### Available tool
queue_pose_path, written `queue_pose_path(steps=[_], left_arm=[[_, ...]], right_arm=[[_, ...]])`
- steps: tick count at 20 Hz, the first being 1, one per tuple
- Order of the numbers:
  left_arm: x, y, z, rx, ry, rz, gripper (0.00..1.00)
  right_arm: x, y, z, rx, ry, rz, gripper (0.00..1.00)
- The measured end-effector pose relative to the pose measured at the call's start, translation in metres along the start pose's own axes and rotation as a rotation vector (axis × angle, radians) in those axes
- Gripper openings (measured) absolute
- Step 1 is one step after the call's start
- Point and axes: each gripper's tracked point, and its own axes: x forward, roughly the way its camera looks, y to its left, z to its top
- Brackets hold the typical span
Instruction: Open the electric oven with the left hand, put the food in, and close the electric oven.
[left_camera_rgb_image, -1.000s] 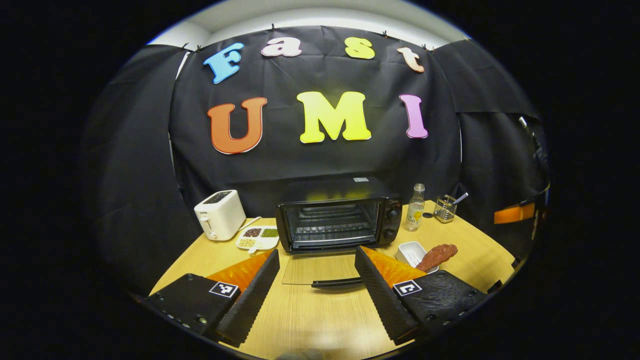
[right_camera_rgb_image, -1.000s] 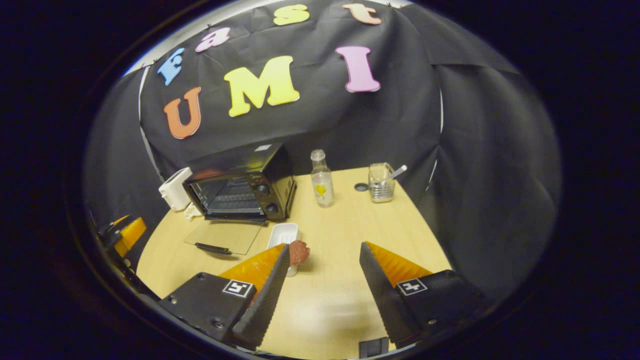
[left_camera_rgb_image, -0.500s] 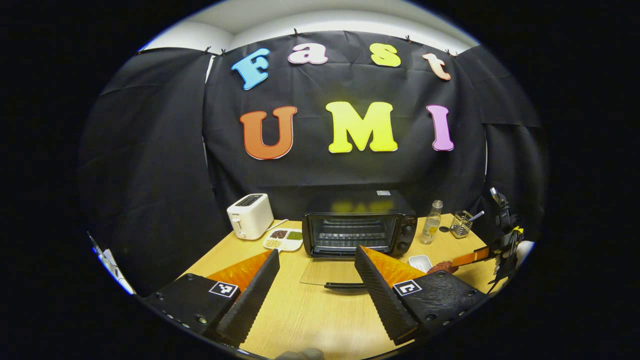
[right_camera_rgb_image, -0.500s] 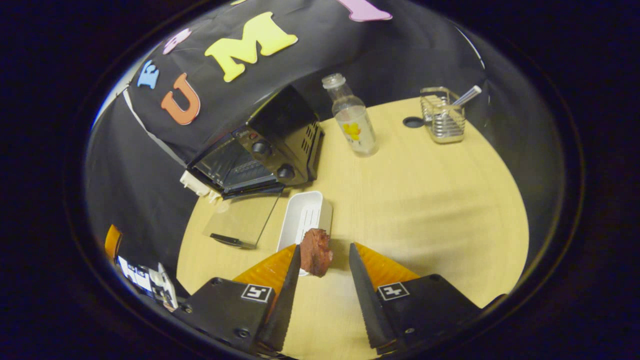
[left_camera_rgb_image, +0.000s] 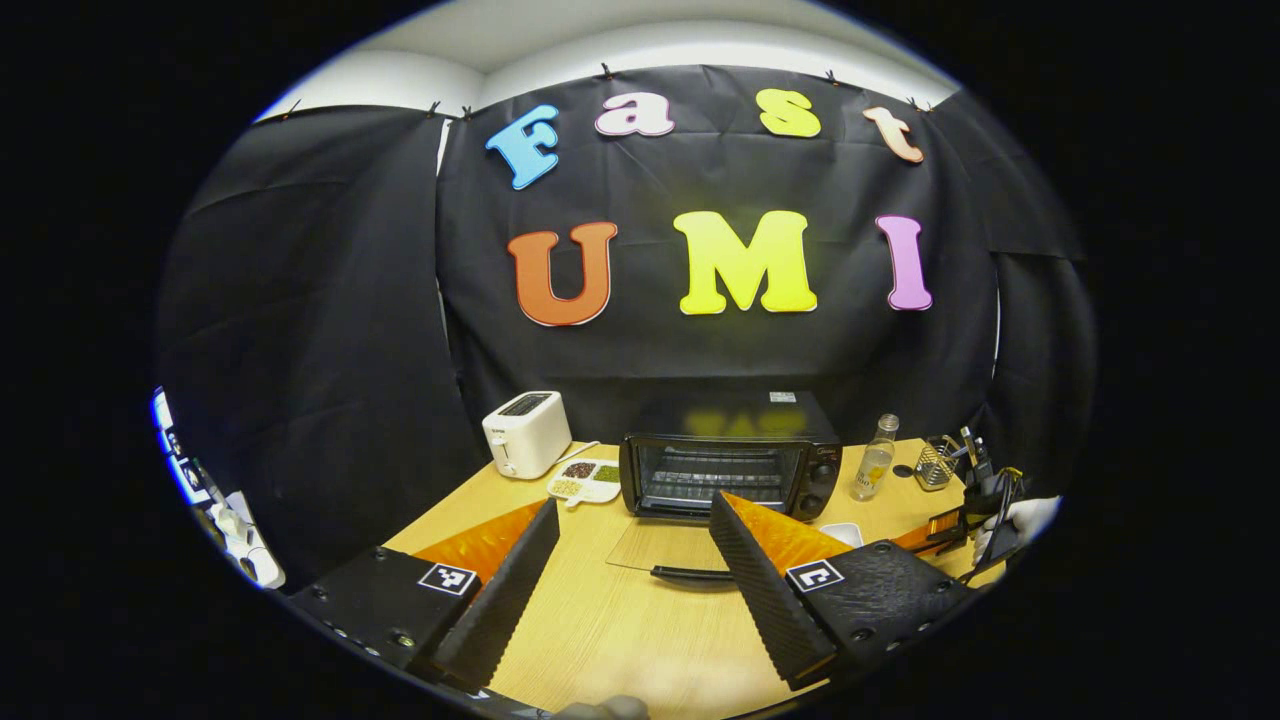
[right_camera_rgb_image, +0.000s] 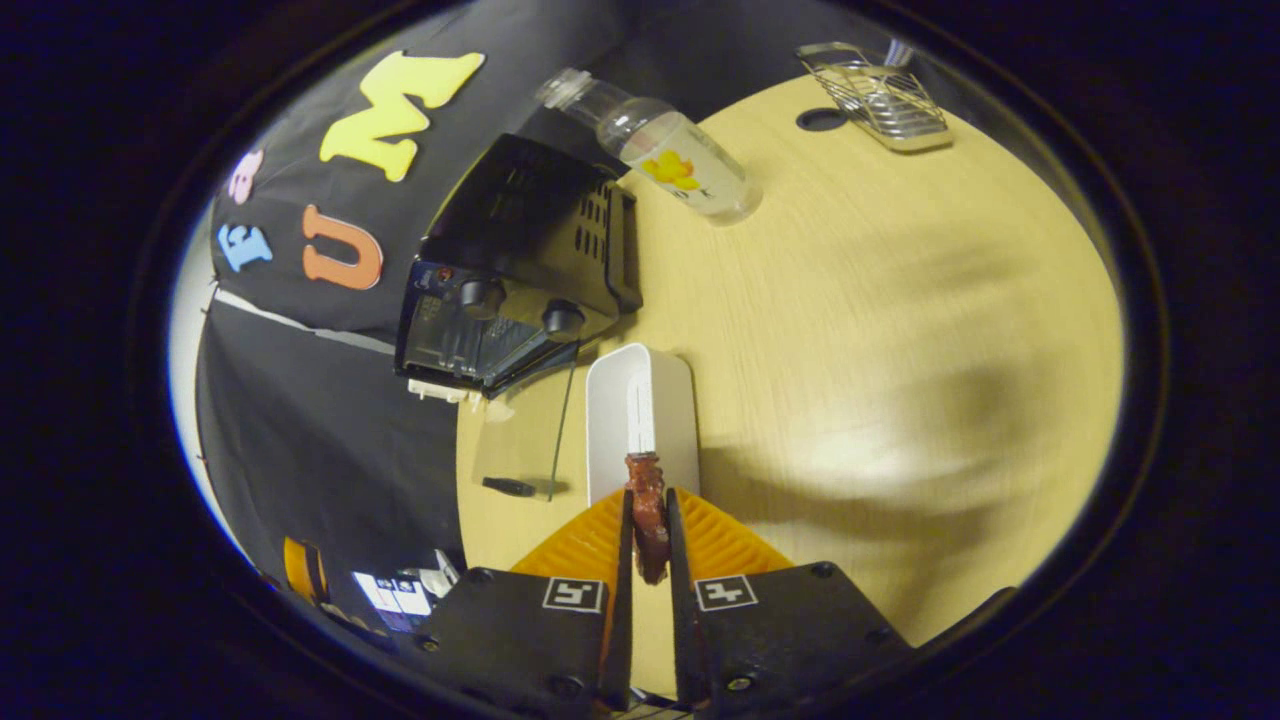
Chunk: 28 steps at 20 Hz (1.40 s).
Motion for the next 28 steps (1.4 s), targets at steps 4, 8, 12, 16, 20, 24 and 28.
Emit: queue_pose_path(steps=[4, 8, 12, 16, 20, 24, 28], left_arm=[[-0.004, 0.006, -0.006, 0.003, 0.010, 0.013, 0.97], [0.000, 0.015, -0.014, -0.010, 0.016, 0.014, 0.97], [0.011, 0.019, -0.018, -0.018, 0.014, -0.023, 0.97], [0.023, 0.034, -0.022, -0.001, 0.028, -0.085, 0.96], [0.036, 0.046, -0.017, 0.022, 0.023, -0.134, 0.97], [0.041, 0.057, -0.018, 0.033, 0.014, -0.187, 0.97], [0.047, 0.075, -0.026, 0.049, 0.020, -0.195, 0.97]], right_arm=[[-0.002, 0.002, 0.000, -0.025, 0.006, -0.013, 0.17], [-0.014, 0.012, 0.005, -0.047, -0.041, -0.017, 0.15], [-0.030, 0.046, 0.012, -0.019, -0.138, 0.016, 0.15], [-0.029, 0.091, 0.014, -0.010, -0.249, 0.062, 0.15], [-0.009, 0.139, 0.014, 0.040, -0.361, 0.132, 0.15], [0.031, 0.173, 0.022, 0.059, -0.483, 0.151, 0.15], [0.074, 0.203, 0.030, 0.131, -0.600, 0.200, 0.15]])
